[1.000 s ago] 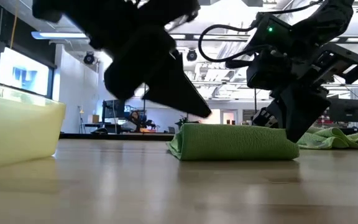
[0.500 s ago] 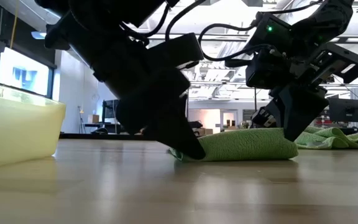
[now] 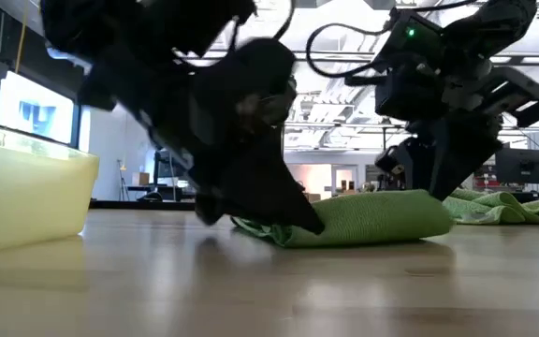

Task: Roll microfiber towels into tight, uniform cylinder then place into a basket
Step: Roll the green microfiber towel

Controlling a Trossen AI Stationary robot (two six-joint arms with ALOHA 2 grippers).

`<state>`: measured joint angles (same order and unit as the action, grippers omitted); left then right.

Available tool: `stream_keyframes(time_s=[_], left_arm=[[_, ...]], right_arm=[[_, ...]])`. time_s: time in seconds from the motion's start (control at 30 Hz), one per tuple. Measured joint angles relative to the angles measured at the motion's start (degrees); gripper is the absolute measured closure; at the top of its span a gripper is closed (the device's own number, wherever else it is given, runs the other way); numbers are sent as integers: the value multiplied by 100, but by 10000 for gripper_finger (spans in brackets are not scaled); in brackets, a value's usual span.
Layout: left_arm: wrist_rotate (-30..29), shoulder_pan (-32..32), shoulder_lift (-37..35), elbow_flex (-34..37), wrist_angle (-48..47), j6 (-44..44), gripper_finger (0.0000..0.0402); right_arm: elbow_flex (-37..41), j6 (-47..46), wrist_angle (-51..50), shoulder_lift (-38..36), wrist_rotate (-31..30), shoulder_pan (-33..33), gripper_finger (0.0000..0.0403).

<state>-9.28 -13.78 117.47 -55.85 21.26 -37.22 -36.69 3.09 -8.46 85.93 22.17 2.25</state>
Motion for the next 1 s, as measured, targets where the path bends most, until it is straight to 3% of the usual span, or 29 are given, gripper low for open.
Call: stream_keyframes(time_s=[0.17, 0.4, 0.63, 0.8, 1.0], left_arm=[[202, 96, -17, 320, 371, -874, 389], [226, 254, -57, 327, 362, -1478, 389], [597, 450, -81, 329, 321, -1672, 389], [711, 467, -81, 280, 249, -1645, 389], [728, 467, -81, 269, 219, -1587, 389]], right_arm=[[0, 777, -57, -333, -124, 202, 261], [0, 1957, 231, -354, -1056, 1002, 263], [0, 2143, 335, -115, -2397, 1529, 263], [0, 2117, 401, 300, -2562, 1555, 255], [-15, 1810, 745, 689, -2823, 1544, 207]])
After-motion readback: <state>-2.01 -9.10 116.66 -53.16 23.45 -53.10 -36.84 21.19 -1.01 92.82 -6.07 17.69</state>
